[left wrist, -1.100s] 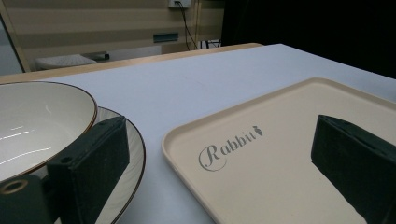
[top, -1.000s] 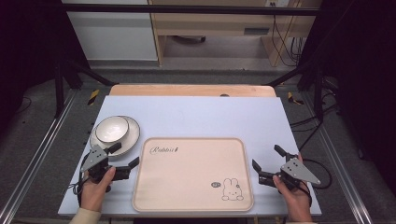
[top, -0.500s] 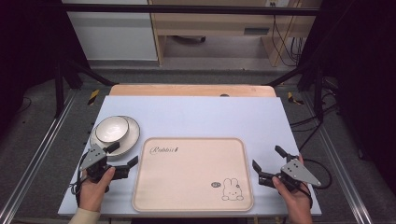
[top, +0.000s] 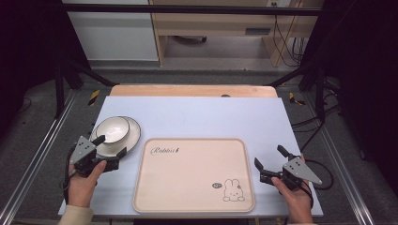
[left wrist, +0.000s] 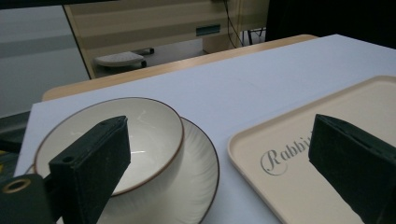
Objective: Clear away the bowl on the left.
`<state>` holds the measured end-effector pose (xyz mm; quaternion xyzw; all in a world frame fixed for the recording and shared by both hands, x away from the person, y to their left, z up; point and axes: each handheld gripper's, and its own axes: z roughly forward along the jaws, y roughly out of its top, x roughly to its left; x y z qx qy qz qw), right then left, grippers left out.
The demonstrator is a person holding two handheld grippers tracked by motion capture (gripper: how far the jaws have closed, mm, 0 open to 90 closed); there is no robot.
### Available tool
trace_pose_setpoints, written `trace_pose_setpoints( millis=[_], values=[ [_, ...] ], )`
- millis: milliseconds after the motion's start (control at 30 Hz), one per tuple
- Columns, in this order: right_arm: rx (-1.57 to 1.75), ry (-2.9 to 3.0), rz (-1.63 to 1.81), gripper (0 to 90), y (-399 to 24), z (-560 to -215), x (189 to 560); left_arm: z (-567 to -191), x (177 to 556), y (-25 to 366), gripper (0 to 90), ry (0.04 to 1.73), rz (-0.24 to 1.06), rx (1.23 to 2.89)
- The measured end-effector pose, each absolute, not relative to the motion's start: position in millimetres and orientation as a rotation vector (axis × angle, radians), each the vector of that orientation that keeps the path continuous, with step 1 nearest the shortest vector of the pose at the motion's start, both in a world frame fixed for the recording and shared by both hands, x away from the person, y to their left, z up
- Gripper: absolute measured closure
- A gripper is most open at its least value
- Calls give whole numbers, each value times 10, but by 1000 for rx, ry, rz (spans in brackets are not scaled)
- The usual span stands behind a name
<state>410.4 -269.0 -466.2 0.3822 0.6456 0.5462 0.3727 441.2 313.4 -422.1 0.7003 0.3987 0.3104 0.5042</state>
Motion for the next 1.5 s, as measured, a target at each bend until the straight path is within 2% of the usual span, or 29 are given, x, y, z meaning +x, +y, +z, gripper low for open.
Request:
trace_pose_setpoints(
  millis=[367,733,1267,1500],
  values=[
    [967,1676,1404,34,-2601,-4656,4143,-4064,4633,3231,50,987,780,1770],
    [962,1661,1427,32,-2615,-4621,4106,-3842,5051,3341,54,1057,784,1794],
    [947,1671,1398,30,-2614,-4610,4052,-3769,5312,3562,57,1179,780,1783],
    [942,1678,1398,32,-2590,-4610,4083,-3784,5382,3519,67,1191,808,1856]
  ],
)
